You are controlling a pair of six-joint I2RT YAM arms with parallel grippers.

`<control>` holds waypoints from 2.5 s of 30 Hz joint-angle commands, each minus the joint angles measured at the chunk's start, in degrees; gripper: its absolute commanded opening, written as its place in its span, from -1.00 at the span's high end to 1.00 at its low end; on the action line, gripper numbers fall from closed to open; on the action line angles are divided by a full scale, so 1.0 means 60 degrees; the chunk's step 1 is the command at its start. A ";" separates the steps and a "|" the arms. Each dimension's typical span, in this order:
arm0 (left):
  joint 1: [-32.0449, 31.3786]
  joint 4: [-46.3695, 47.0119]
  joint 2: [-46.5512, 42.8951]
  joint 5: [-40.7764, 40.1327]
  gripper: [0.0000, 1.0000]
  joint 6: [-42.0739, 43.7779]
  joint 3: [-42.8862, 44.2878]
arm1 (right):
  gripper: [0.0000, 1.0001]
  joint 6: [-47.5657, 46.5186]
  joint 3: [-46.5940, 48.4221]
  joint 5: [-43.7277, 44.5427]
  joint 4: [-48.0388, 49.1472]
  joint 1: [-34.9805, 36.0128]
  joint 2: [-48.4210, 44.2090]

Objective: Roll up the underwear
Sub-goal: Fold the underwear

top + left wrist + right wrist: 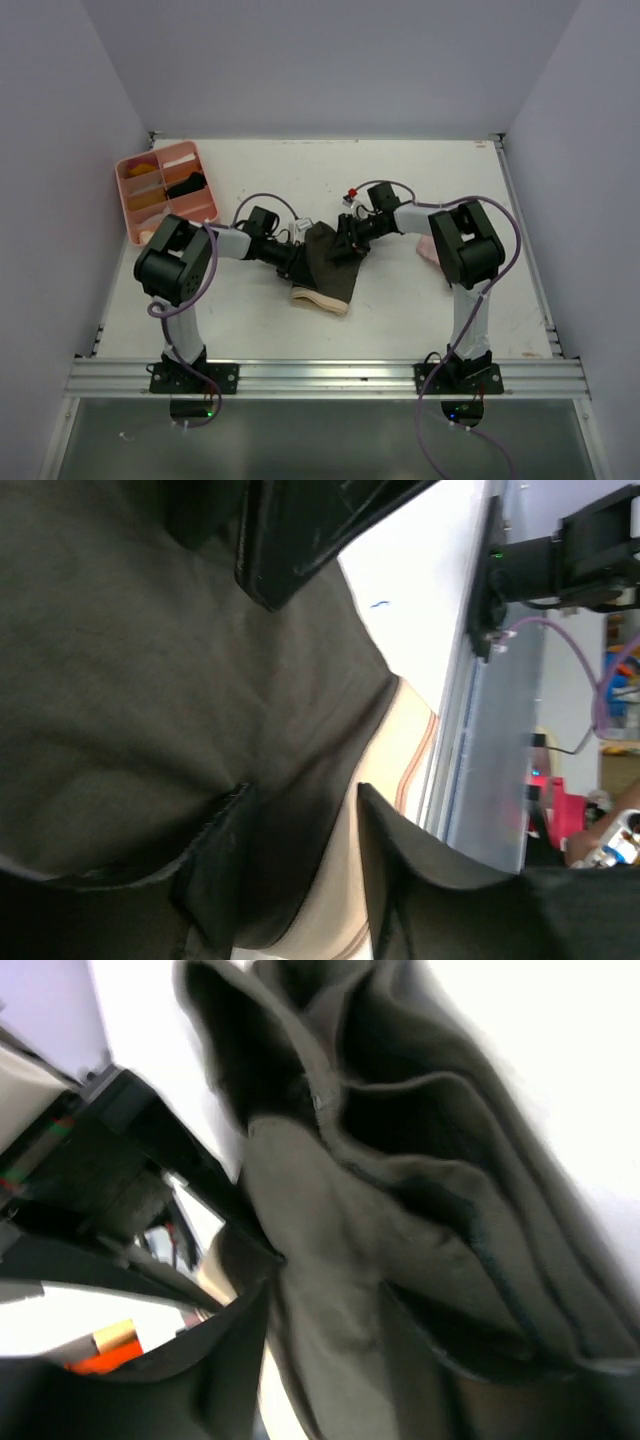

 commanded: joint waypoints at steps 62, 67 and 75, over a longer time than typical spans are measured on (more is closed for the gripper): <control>0.1765 0.4699 -0.0514 0.2617 -1.00 -0.4681 0.3111 | 0.12 0.2585 -0.2046 -0.1175 0.4542 0.0201 -0.3651; 0.1750 -0.0593 -0.1078 0.2895 -0.81 -0.0207 0.1850 | 0.14 0.2084 -0.1429 -0.1101 0.3821 0.0113 -0.2671; 0.1633 -0.5624 0.0063 0.3380 -0.67 0.4234 0.1435 | 0.14 0.1806 -0.1018 -0.1101 0.3528 0.0069 -0.0827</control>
